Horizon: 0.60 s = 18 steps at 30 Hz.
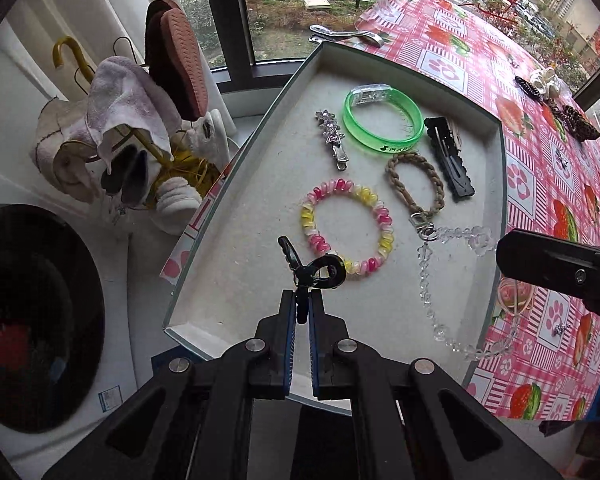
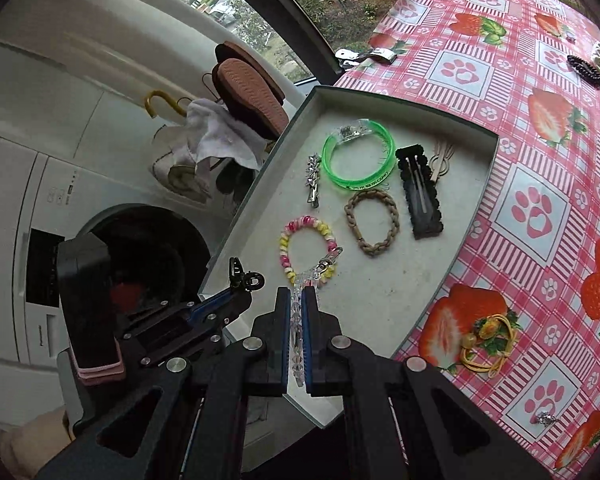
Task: Organize jewelry
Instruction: 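Carry the claw clip with the left tool while the right tool carries the chain bracelet to the tray, then release the chain bracelet from the right tool while the left tool drops the claw clip in the tray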
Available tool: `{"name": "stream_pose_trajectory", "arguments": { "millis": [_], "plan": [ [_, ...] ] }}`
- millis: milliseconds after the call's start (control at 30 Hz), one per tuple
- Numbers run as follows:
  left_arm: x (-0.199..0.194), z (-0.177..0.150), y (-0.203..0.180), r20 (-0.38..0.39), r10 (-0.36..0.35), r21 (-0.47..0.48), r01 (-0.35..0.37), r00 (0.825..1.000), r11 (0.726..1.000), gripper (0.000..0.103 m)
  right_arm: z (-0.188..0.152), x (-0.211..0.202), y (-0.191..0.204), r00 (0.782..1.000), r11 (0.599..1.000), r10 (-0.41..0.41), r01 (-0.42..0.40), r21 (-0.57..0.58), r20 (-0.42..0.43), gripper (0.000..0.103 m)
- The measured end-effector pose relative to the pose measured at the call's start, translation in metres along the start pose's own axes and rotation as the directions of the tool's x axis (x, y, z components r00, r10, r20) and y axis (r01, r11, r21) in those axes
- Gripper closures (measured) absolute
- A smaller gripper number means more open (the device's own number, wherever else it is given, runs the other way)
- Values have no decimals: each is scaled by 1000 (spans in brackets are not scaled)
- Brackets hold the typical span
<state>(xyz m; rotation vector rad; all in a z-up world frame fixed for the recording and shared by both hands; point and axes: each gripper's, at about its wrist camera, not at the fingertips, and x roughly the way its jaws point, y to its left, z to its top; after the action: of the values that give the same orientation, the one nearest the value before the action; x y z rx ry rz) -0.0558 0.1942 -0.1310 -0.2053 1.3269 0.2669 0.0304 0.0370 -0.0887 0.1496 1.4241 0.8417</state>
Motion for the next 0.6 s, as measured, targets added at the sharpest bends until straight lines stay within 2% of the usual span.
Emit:
{"name": "stream_pose_trajectory", "arguments": {
  "millis": [167, 300, 600],
  "plan": [
    [24, 0, 1, -21, 17, -12, -18, 1000, 1000, 90, -1, 33, -10, 998, 999, -42, 41, -12, -55, 98],
    [37, 3, -1, -25, 27, -17, -28, 999, 999, 90, 3, 45, -27, 993, 995, -98, 98, -10, -63, 97],
    [41, 23, -6, 33, 47, -19, -46, 998, 999, 90, 21, 57, -53, 982, 984, -181, 181, -3, -54, 97]
  ]
}}
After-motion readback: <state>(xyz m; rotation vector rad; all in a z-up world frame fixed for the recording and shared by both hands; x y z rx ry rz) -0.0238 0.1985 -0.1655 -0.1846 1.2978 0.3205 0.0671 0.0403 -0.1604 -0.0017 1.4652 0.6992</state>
